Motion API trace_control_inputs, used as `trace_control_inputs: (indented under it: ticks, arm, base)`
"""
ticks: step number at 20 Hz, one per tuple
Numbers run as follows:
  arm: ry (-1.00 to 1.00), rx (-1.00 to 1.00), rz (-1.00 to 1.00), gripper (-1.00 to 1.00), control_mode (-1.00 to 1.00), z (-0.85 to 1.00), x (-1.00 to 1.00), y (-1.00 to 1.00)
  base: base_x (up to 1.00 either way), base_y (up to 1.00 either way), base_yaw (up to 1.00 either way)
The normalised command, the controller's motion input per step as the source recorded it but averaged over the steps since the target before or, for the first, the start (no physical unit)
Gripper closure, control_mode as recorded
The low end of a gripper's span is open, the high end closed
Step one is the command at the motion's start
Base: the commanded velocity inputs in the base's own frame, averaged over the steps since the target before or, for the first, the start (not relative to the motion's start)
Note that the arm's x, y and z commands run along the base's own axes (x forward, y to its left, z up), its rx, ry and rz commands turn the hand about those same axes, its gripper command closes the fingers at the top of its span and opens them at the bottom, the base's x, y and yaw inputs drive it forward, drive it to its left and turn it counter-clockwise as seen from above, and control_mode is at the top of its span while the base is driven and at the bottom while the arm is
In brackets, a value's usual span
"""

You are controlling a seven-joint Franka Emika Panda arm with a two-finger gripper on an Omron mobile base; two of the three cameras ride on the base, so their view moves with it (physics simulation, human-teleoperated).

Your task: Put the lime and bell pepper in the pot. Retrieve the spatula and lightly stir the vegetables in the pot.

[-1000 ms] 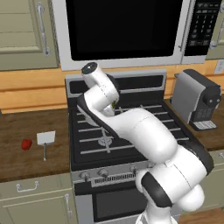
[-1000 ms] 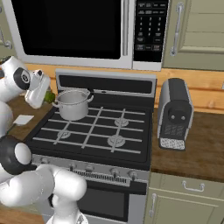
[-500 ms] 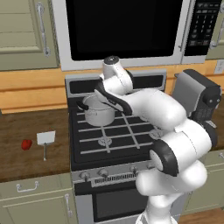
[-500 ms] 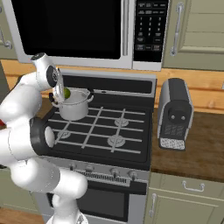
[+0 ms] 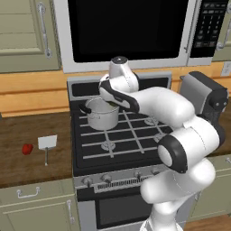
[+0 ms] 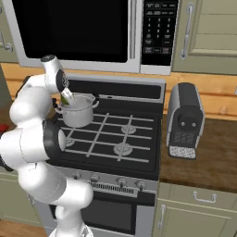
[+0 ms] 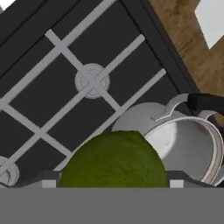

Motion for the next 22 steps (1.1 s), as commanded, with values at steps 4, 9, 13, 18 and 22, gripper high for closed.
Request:
trace_control_inputs:
  ticks: [4,9,13,18,22]
  arm:
    - [0.0,-0.23,0.47,1.0,-1.0,-0.32,0.22,0.0]
    - [-0.03,-0.19,0.4,1.0,-1.0,-0.16,0.38,0.02]
    - [-0.06,-0.13,0.34,1.0,-1.0,-0.17,0.42,0.05]
    - [-0.04,-0.07,0.22,1.0,-1.0,-0.26,0.32,0.15]
    - [0.0,-0.03,0.05,1.0,-1.0,-0.14,0.45,0.15]
  base:
    - [0.0,0.0,0.0]
    - [0.0,0.0,0.0]
    - [0.0,0.0,0.0]
    - [0.0,0.0,0.0]
    - [0.0,0.0,0.0]
